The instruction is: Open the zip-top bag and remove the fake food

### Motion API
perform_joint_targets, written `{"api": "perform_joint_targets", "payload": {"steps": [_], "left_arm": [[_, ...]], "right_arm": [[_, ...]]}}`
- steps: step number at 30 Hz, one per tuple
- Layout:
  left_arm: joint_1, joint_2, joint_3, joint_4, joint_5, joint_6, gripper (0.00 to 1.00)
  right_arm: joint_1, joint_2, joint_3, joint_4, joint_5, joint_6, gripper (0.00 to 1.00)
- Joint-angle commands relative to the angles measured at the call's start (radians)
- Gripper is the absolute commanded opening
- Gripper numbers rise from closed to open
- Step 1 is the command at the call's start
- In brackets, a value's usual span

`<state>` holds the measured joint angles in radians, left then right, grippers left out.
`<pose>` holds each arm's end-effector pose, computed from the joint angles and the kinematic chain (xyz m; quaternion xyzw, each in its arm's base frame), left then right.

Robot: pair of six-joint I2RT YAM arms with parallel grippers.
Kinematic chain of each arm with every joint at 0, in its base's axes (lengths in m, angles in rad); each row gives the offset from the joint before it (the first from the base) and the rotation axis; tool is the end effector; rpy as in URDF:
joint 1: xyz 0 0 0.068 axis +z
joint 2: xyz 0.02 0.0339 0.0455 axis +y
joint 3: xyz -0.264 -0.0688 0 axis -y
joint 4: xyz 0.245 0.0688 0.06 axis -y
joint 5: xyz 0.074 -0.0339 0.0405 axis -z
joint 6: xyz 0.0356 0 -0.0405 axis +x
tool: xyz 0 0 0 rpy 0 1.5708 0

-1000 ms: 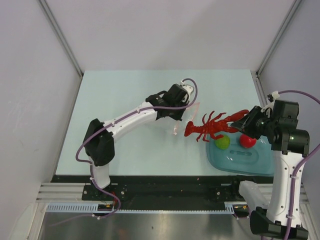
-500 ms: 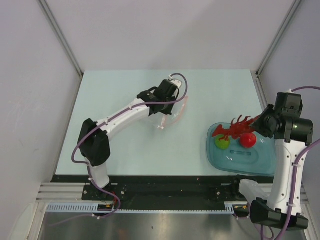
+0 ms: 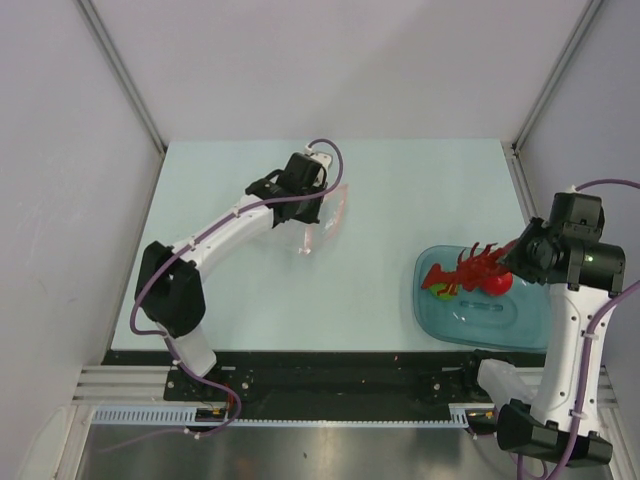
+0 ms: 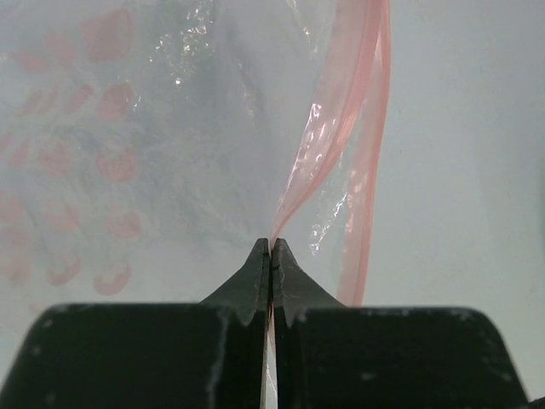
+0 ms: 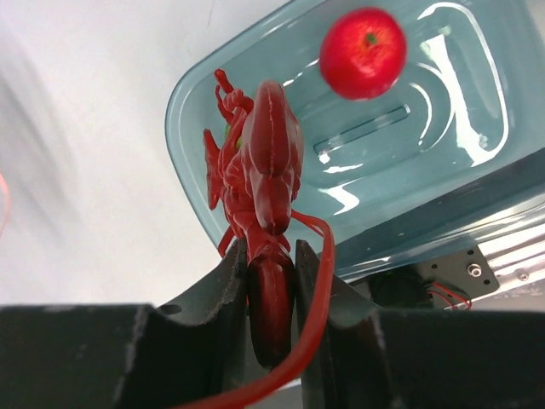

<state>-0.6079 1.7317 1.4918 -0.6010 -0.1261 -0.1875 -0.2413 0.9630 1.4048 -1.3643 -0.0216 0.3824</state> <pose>0.3206 -0.2176 0.2927 0.1725 0.9165 -0.0837 0.3512 0.1276 -0.0306 0.4019 0.2876 0.9032 0.0327 0.3170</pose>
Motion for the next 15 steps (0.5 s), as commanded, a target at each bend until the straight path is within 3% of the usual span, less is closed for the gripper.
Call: {"api": "perform_joint_targets", "payload": {"steps": [1,6,9,10,15], "left_arm": [[0.017,-0.047,0.021,0.032,0.029,0.033,0.00],[0.023,-0.057,0.038,0.021,0.025,0.046,0.00],[0.027,-0.058,0.036,0.014,0.031,0.045,0.00],[0.027,-0.060,0.036,0.010,0.032,0.045,0.00],[0.027,-0.075,0.027,0.007,0.033,0.042,0.00]], "right_arm": [[0.025,0.008,-0.030,-0.154,-0.064,-0.016,0.00],[-0.012,0.058,-0.139,-0.153,-0.052,0.012,0.01],[-0.061,0.085,-0.182,-0.151,-0.011,0.038,0.26],[-0.075,0.107,-0.179,-0.150,-0.002,0.038,0.40],[-0.125,0.183,-0.116,-0.151,0.092,0.064,0.73]]}}
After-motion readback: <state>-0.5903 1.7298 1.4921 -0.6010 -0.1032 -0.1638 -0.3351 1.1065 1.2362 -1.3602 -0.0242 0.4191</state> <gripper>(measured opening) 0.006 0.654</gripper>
